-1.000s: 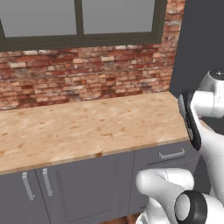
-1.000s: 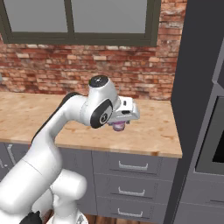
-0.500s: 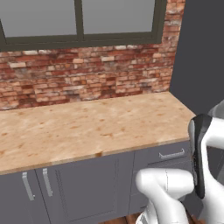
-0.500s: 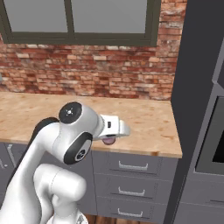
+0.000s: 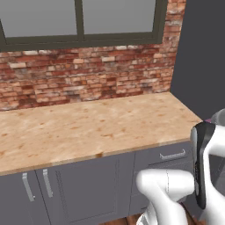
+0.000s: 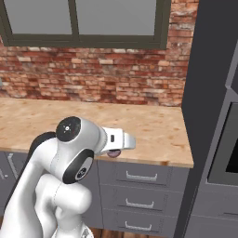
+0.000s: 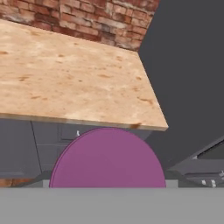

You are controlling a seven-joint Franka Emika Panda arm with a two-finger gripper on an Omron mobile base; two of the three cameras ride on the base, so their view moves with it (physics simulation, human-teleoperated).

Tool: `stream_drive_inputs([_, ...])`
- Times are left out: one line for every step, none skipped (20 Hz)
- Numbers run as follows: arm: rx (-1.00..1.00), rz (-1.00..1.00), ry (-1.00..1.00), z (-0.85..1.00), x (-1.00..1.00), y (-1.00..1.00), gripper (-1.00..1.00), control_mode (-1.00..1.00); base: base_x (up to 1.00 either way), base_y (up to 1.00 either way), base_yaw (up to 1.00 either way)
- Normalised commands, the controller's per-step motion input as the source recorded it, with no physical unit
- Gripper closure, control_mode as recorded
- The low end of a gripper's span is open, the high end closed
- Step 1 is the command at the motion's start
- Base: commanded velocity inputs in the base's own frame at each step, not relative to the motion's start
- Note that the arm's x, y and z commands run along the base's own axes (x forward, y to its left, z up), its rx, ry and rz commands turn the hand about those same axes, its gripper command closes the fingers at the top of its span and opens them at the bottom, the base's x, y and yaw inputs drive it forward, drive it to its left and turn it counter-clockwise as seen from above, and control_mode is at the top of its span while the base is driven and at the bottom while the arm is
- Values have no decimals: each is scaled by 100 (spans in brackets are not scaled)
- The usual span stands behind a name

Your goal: Pick the canned food and jam from the counter and place them in the cabinets closest to them.

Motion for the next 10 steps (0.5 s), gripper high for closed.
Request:
stream_drive_inputs([0,0,0,0,0,0,100,100,0,0,0])
stream_drive_inputs([0,0,0,0,0,0,100,100,-21,0,0])
stream_drive_inputs([0,0,0,0,0,0,100,100,-43,-4,0])
stream_drive_inputs([0,0,0,0,0,0,100,100,-59,-10,0])
stream_drive_inputs([0,0,0,0,0,0,100,100,-65,-11,0])
stream_drive_inputs([0,0,0,0,0,0,100,100,-71,-13,0])
stream_drive_inputs([0,0,0,0,0,0,100,100,-73,-14,0])
stream_drive_inputs([0,0,0,0,0,0,100,100,-76,-15,0])
stream_drive_inputs([0,0,0,0,0,0,100,100,-79,-16,0])
stream_drive_inputs([0,0,0,0,0,0,100,100,-80,-16,0])
